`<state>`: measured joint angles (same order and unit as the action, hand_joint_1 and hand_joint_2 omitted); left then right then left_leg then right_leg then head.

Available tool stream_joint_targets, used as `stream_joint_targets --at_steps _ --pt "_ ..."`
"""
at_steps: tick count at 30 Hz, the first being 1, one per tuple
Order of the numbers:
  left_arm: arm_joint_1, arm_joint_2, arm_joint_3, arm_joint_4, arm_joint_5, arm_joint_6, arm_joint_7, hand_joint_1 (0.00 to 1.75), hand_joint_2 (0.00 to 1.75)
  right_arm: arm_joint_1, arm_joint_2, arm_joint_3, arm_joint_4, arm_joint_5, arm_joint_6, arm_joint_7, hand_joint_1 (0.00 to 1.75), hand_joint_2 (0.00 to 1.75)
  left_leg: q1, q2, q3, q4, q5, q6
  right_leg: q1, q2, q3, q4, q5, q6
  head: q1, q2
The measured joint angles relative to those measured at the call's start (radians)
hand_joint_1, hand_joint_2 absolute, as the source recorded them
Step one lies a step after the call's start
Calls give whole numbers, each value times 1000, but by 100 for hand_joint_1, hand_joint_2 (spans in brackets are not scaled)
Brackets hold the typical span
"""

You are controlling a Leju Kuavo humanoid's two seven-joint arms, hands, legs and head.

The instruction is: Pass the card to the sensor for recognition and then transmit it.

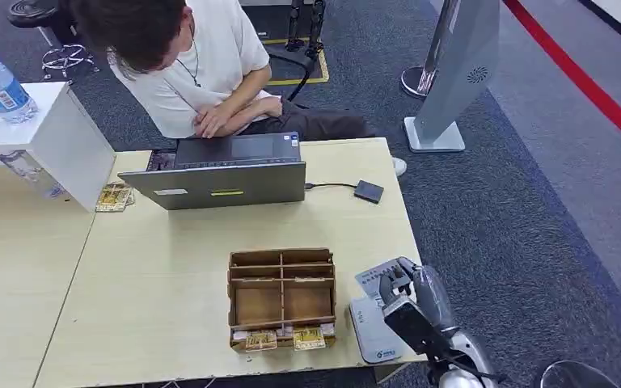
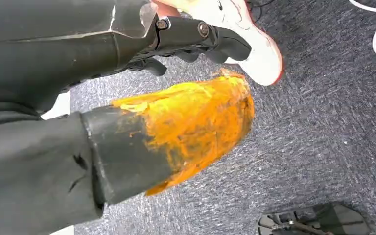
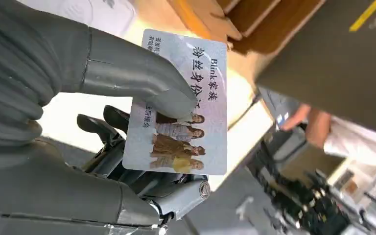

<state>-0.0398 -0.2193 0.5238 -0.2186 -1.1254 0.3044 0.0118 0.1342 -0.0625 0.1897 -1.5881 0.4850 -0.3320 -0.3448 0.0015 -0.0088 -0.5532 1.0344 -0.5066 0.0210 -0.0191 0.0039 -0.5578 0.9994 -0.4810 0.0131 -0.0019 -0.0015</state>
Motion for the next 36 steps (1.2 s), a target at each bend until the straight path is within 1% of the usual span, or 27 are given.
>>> stream_joint_targets --at_steps 6,12,18,26,36 --pt "0 0 6 0 -9 0 0 0 0 8 -18 -25 32 -65 88 -13 175 175 0 0 0 0 0 0 0 0 0 0 0 0 0 0" --pt "0 1 10 0 -9 0 0 0 0 9 -40 -35 76 -86 149 -11 175 175 0 0 0 0 0 0 0 0 0 0 0 0 0 0" --pt "0 1 15 0 -14 0 0 0 0 11 -67 -39 119 -93 193 -1 175 175 0 0 0 0 0 0 0 0 0 0 0 0 0 0" --pt "0 1 24 0 -21 -1 0 0 0 7 -87 -40 177 -92 226 10 175 175 0 0 0 0 0 0 0 0 0 0 0 0 0 0" --pt "0 1 26 0 -25 -1 -1 0 0 -7 -97 -40 216 -77 229 16 175 175 0 0 0 0 0 0 0 0 0 0 0 0 0 0"
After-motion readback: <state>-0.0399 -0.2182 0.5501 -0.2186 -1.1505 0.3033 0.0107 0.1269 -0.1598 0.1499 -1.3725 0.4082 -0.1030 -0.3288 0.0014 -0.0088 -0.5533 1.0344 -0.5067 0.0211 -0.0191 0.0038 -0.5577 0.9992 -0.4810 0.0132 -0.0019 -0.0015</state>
